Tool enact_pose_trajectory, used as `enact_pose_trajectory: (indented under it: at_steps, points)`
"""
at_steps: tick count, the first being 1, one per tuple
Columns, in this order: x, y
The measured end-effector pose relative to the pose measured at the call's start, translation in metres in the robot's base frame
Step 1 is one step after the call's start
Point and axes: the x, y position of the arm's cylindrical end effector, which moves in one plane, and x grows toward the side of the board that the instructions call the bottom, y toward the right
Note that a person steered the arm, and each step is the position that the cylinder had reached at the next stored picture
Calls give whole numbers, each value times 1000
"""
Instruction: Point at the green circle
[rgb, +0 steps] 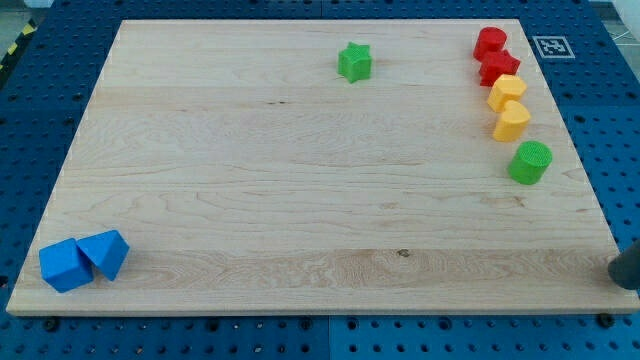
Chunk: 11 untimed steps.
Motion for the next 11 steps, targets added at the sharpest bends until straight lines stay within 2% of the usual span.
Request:
enact_pose_trajectory:
  at_steps: [1,3,5,11]
  points:
    - [-43,-5]
    - [-48,-8]
    - [-75,-10]
    - [-90,-29]
